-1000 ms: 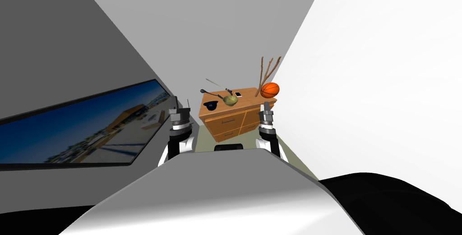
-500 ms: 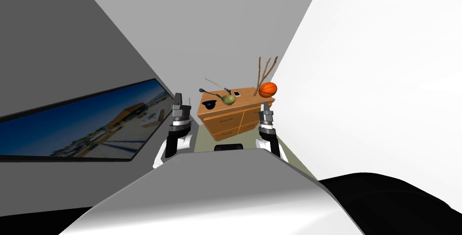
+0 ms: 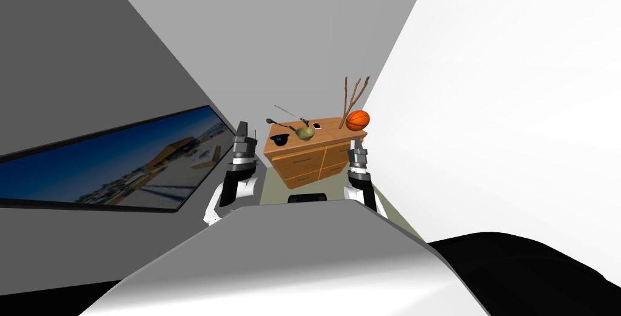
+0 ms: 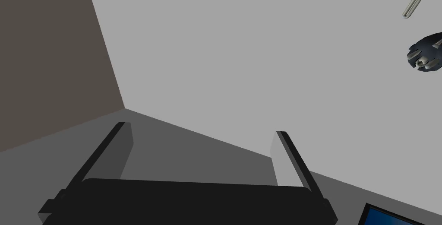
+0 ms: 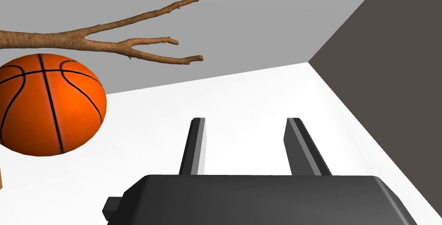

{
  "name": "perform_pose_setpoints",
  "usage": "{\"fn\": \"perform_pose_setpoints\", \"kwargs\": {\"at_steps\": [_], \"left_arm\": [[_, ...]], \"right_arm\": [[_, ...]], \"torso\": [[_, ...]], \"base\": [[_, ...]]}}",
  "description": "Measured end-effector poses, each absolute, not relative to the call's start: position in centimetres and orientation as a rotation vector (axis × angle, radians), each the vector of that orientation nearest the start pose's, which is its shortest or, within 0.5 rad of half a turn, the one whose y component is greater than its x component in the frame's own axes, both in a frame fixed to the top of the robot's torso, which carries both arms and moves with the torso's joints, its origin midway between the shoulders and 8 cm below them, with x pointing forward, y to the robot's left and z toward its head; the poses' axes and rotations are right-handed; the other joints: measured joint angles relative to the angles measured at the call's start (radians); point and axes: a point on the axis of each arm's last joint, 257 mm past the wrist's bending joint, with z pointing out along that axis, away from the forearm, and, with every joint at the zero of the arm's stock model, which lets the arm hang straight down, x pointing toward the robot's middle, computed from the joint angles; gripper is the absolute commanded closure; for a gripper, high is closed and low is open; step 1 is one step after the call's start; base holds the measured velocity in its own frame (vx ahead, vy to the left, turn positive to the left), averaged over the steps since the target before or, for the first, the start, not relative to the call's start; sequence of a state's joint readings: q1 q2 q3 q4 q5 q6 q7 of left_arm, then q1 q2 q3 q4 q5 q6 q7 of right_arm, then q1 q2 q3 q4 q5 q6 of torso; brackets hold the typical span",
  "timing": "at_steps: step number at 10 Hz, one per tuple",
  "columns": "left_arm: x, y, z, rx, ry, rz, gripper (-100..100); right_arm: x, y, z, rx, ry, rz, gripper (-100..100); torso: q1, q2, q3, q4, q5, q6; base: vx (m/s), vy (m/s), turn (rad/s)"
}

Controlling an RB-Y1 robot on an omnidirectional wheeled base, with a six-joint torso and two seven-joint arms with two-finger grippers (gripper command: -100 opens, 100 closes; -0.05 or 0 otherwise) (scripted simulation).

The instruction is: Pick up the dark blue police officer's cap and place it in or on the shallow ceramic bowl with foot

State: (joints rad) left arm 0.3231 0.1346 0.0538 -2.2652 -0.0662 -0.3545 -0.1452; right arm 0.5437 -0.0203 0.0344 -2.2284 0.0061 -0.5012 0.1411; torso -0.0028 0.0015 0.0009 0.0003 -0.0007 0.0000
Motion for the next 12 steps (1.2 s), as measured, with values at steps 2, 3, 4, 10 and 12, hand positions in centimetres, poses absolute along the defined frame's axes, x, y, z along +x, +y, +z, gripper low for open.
{"fn": "perform_pose_setpoints", "kwargs": {"at_steps": [2, 3, 4, 10, 12], "left_arm": [[39.2, 26.7, 5.2, -0.461, 0.788, -1.088, -100], [39.7, 27.0, 5.4, -0.462, 0.797, -1.076, -100], [40.1, 27.2, 5.3, -0.472, 0.810, -1.066, -100], [42.6, 28.1, 5.4, -0.514, 0.869, -1.003, -100], [43.5, 28.4, 5.6, -0.531, 0.888, -0.979, -100]], "right_arm": [[35.1, -27.3, -1.4, 0.657, 0.733, 1.168, 0], [35.1, -27.3, -1.4, 0.657, 0.733, 1.168, 0], [35.1, -27.3, -1.4, 0.657, 0.733, 1.168, 0], [35.1, -27.3, -1.4, 0.657, 0.733, 1.168, 0], [35.1, -27.3, -1.4, 0.657, 0.733, 1.168, 0]], "torso": [[0.000, 0.000, 0.000, 0.000, 0.000, 0.000], [0.000, 0.000, 0.000, 0.000, 0.000, 0.000], [0.000, 0.000, 0.000, 0.000, 0.000, 0.000], [0.000, -0.001, 0.000, 0.000, 0.000, 0.000], [0.000, 0.000, 0.000, 0.000, 0.000, 0.000]], "base": [[-0.028, -0.045, 0.007], [-0.025, -0.043, 0.008], [-0.027, -0.045, 0.009], [-0.023, -0.039, 0.008], [-0.025, -0.042, 0.012]]}}
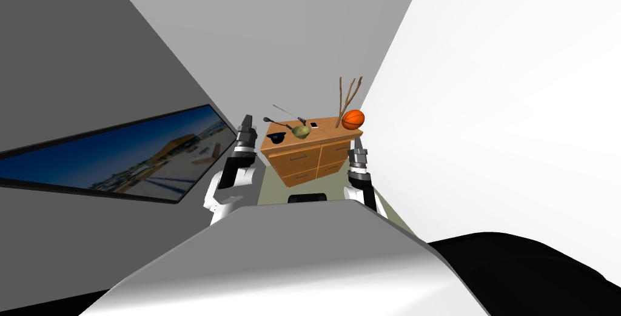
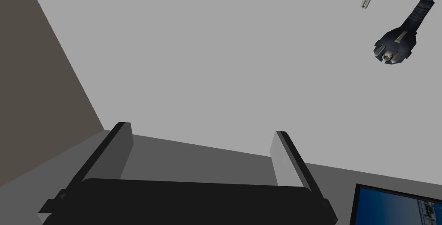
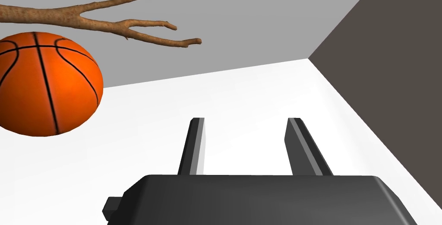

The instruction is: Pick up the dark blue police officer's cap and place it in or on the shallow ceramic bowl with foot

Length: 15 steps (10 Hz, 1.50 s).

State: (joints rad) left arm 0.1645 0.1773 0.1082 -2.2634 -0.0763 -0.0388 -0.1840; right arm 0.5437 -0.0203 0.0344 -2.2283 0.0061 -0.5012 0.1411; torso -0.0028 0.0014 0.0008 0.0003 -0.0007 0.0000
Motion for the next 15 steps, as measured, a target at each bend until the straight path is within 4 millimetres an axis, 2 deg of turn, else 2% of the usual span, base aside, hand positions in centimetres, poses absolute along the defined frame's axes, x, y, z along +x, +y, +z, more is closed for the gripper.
{"fn": "perform_pose_setpoints", "kwargs": {"at_steps": [7, 10, 15], "left_arm": [[46.0, 29.7, 4.7, -0.609, 0.963, -0.905, -100], [47.1, 30.3, 5.0, -0.636, 0.986, -0.873, -100], [48.5, 31.3, 3.8, -0.702, 1.045, -0.823, -100]], "right_arm": [[35.1, -27.3, -1.4, 0.657, 0.733, 1.168, 0], [35.1, -27.3, -1.4, 0.657, 0.733, 1.168, 0], [35.1, -27.3, -1.4, 0.657, 0.733, 1.168, 0]], "torso": [[0.002, -0.001, -0.001, 0.000, 0.000, 0.000], [0.000, -0.001, -0.001, 0.000, 0.000, 0.000], [0.002, -0.002, -0.001, 0.000, 0.000, 0.000]], "base": [[-0.013, -0.031, 0.009], [-0.011, -0.039, 0.016], [-0.003, -0.020, 0.009]]}}
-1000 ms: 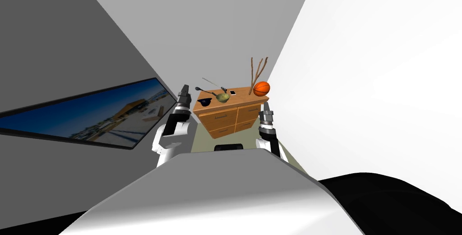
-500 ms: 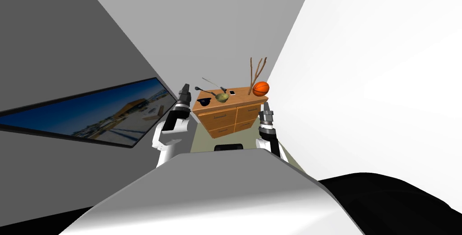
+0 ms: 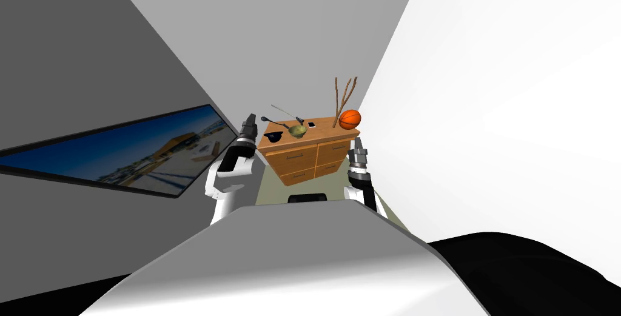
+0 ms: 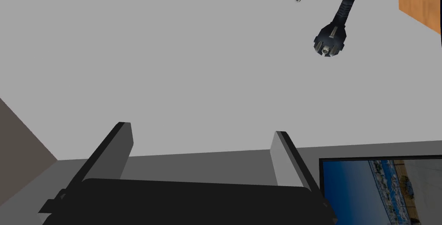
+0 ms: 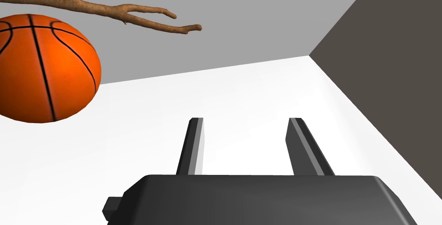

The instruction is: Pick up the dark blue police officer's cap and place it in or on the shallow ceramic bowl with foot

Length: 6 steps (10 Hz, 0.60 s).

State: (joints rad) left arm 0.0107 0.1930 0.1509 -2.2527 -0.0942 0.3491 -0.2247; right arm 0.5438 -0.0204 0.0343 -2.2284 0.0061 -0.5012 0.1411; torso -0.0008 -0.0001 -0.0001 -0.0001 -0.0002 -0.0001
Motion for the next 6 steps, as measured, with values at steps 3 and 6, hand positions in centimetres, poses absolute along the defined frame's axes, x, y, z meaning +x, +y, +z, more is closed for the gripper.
{"fn": "perform_pose_setpoints", "kwargs": {"at_steps": [3, 6], "left_arm": [[49.4, 31.8, 3.5, -0.739, 1.077, -0.789, -100], [50.0, 32.2, 2.6, -0.781, 1.113, -0.758, -100]], "right_arm": [[35.1, -27.3, -1.4, 0.657, 0.733, 1.168, 0], [35.1, -27.3, -1.4, 0.657, 0.733, 1.168, 0]], "torso": [[-0.001, 0.000, 0.000, 0.000, 0.000, 0.000], [0.000, 0.000, 0.000, 0.000, 0.000, 0.000]], "base": [[0.002, -0.029, 0.016], [0.003, -0.018, 0.012]]}}
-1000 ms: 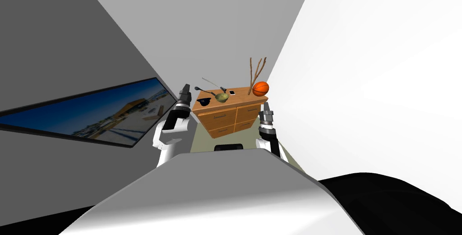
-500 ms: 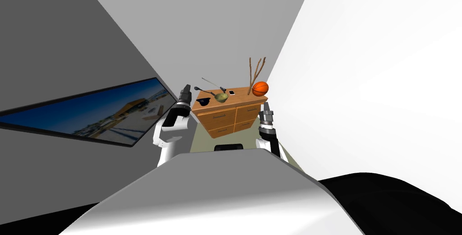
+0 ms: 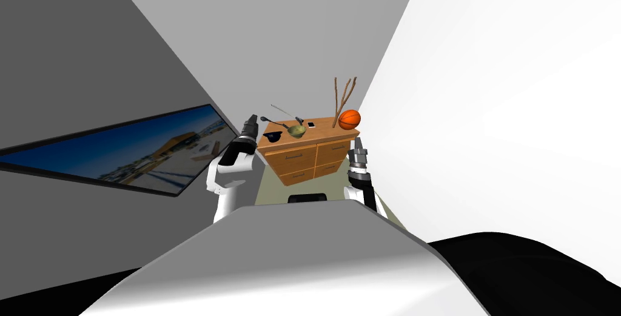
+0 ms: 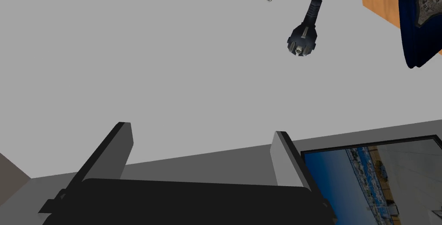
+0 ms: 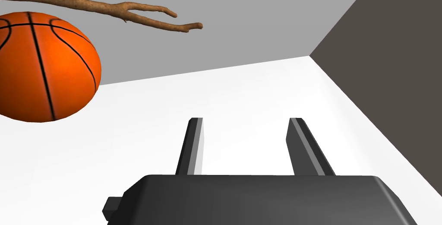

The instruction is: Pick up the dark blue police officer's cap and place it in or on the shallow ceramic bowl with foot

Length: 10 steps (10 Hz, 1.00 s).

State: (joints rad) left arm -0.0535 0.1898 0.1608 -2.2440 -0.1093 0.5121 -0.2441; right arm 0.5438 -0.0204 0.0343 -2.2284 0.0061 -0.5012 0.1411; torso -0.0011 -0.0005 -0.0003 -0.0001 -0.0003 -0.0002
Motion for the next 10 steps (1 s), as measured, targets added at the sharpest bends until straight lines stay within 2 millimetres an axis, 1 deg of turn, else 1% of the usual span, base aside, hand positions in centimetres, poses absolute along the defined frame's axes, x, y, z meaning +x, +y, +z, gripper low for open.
{"fn": "perform_pose_setpoints", "kwargs": {"at_steps": [2, 3, 4, 6, 10], "left_arm": [[50.4, 32.5, 1.9, -0.809, 1.138, -0.739, -100], [50.7, 32.6, 1.9, -0.820, 1.146, -0.731, -100], [50.8, 32.9, 1.3, -0.838, 1.162, -0.718, -100], [51.4, 33.1, 1.0, -0.865, 1.185, -0.697, -100], [51.8, 33.5, -0.6, -0.923, 1.237, -0.659, -100]], "right_arm": [[35.1, -27.3, -1.4, 0.657, 0.733, 1.168, 0], [35.1, -27.3, -1.4, 0.657, 0.733, 1.168, 0], [35.1, -27.3, -1.4, 0.657, 0.733, 1.168, 0], [35.1, -27.3, -1.4, 0.657, 0.733, 1.168, 0], [35.1, -27.3, -1.4, 0.657, 0.733, 1.168, 0]], "torso": [[0.001, 0.000, 0.000, 0.000, 0.000, 0.000], [0.000, 0.000, 0.000, 0.000, 0.000, 0.000], [0.000, -0.001, 0.000, 0.000, 0.000, 0.000], [0.000, -0.001, -0.001, 0.000, 0.000, 0.000], [0.001, 0.000, 0.000, 0.000, 0.000, 0.000]], "base": [[0.008, -0.014, 0.008], [0.013, -0.020, 0.014], [0.016, -0.024, 0.026], [0.010, -0.013, 0.005], [0.015, -0.010, 0.015]]}}
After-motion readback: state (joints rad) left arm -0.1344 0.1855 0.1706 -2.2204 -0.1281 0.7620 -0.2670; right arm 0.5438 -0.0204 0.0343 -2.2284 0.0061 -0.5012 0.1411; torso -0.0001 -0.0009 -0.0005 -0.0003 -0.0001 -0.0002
